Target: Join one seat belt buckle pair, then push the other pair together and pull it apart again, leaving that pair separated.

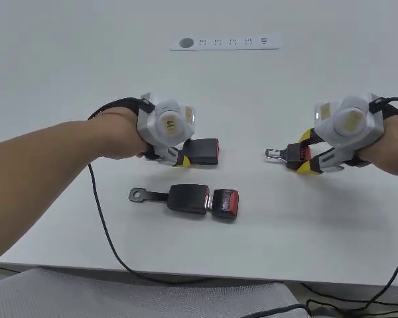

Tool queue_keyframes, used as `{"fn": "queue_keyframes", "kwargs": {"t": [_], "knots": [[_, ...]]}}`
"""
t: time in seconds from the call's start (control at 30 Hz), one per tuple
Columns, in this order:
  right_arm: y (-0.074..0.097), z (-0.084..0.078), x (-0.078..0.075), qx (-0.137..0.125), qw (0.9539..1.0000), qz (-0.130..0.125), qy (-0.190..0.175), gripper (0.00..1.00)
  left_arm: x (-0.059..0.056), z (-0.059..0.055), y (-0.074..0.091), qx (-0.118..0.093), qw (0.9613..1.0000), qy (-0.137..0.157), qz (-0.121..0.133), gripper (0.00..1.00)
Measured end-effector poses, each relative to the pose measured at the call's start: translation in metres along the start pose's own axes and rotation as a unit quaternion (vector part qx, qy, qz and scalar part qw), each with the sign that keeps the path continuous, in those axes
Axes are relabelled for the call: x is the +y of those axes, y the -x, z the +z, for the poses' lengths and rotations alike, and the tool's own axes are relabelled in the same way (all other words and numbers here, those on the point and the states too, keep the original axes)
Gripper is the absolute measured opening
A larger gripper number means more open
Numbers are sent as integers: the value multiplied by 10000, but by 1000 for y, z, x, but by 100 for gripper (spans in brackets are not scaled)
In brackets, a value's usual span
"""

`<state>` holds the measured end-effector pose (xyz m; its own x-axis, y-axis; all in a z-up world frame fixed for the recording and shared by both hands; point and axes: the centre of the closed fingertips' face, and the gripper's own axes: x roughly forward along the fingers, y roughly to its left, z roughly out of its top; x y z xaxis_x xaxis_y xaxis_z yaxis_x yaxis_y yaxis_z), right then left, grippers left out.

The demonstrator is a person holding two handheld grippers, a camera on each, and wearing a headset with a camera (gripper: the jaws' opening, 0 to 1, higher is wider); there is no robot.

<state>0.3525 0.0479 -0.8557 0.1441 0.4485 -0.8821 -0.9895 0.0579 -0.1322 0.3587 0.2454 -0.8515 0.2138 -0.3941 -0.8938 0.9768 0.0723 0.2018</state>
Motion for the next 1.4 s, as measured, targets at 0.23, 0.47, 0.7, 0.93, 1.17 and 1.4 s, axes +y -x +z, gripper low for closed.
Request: {"fn": "queue_keyframes", "kwargs": {"t": [0.23, 0.47, 0.7, 0.93, 1.17, 1.4], "knots": [[2, -3, -5, 128, 9994, -287, -106, 38, 1, 0, 1, -245, 9994, 242, 28, 32], [18, -2, 0, -166, 9956, -642, -663, 45, -4, -12, 14, -303, 9986, 359, 244, 38], [34, 12, 16, -577, 9883, -793, -1168, 53, -7, -16, 42, -511, 9935, 794, 629, 44], [48, 28, 37, -876, 9826, -914, -1356, 60, -24, -27, 75, -708, 9853, 1233, 949, 52], [60, 35, 53, -1122, 9744, -1027, -1656, 70, -56, -50, 99, -920, 9780, 1561, 1034, 65], [52, 22, 74, -1101, 9719, -937, -1857, 83, -72, -69, 119, -1165, 9614, 2199, 1170, 75]]}}
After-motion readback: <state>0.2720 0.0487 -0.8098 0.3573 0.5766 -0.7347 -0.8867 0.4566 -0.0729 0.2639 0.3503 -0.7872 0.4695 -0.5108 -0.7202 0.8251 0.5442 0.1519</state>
